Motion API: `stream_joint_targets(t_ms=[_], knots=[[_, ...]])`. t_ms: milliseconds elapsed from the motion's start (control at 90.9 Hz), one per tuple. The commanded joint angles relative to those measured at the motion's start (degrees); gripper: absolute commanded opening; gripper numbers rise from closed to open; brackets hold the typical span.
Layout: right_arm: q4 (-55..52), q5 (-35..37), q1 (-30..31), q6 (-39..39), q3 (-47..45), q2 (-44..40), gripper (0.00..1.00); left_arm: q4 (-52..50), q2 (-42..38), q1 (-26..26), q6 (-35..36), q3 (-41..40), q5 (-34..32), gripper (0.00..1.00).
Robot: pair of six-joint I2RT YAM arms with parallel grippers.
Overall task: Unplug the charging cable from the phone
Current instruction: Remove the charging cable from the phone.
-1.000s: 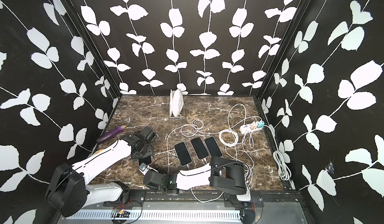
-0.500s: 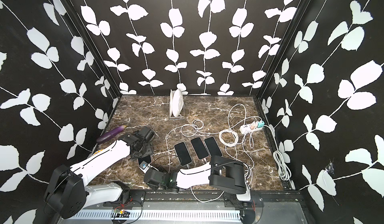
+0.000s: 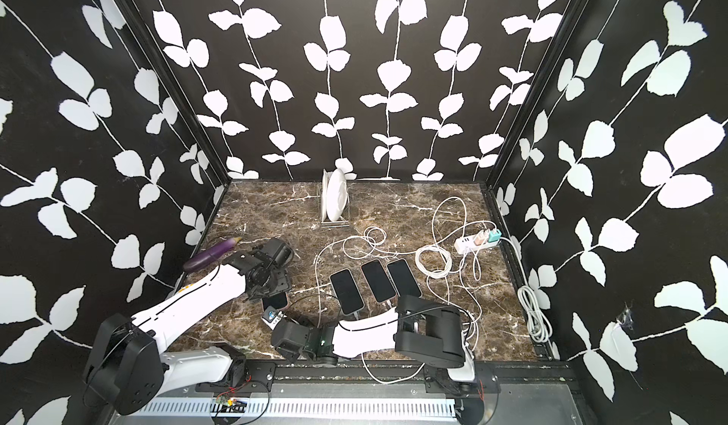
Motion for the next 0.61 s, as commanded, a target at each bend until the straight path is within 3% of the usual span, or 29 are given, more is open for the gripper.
stream_joint_targets(t_ms=[0,418,594], knots=[[1.05,0.54,0.0,-0.03,0.71,0.5,0.0,0.51,-1.85,0.74,0.01,1.11,-0.86,0.0],[0.39,1.55,1.23,-1.02,-0.51,-0.7,0.0,0.71,1.88,3.68,4.51,3.75,-4.61,0.0],[-2.06,0.59,0.49,-0.31,1.79,0.85,0.01,3.42,3.98,3.83,4.15,-0.2,-4.71,0.0]])
